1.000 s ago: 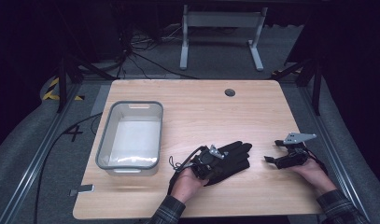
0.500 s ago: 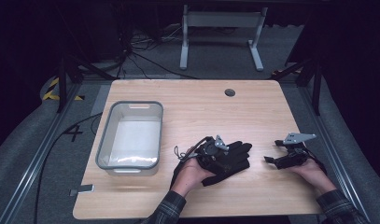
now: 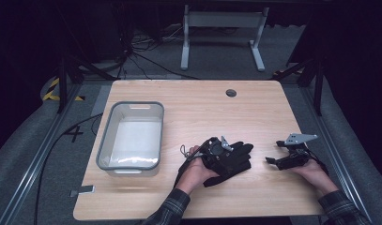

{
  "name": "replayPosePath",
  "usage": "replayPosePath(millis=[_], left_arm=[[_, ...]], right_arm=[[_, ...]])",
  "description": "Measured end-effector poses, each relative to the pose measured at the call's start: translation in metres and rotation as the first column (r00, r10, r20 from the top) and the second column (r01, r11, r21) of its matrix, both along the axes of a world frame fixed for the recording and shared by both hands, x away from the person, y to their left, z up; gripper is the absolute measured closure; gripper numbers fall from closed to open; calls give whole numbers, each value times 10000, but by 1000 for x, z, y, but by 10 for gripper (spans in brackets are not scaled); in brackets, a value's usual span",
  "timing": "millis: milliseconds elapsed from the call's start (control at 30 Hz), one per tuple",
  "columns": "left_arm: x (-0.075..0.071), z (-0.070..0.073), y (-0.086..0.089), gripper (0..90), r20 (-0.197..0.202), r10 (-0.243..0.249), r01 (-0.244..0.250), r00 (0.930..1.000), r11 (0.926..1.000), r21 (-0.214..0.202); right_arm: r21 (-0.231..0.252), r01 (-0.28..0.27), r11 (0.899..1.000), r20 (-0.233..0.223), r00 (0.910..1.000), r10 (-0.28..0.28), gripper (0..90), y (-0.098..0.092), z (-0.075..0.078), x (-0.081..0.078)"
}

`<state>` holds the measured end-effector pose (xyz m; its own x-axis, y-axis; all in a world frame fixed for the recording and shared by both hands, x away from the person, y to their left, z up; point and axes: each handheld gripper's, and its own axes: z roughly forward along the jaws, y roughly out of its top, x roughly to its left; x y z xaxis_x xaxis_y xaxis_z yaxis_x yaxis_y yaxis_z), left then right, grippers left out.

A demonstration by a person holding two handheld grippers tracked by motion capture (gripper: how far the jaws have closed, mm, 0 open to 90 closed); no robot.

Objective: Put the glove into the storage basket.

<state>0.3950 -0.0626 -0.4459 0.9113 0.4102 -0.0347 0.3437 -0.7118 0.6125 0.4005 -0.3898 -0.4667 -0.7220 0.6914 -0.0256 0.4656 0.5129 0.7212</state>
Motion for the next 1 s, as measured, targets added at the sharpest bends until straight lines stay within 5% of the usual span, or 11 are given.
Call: replayPosePath(millis=[700,900,1000], left_arm=[[-2,-8,-1,143,305,-113,109,9995,9999,120],[2,-12,2,118,14,18,-18,10000,9999,-114],[0,-11,2,179,-117,-128,126,9998,9998,-148]], right_arm=[[-24,2,10000,-14,10000,-2,77,1,0,0],[-18,7,10000,-12,10000,-7,77,1,0,0],[-17,8,10000,-10,10000,-8,77,1,0,0]])
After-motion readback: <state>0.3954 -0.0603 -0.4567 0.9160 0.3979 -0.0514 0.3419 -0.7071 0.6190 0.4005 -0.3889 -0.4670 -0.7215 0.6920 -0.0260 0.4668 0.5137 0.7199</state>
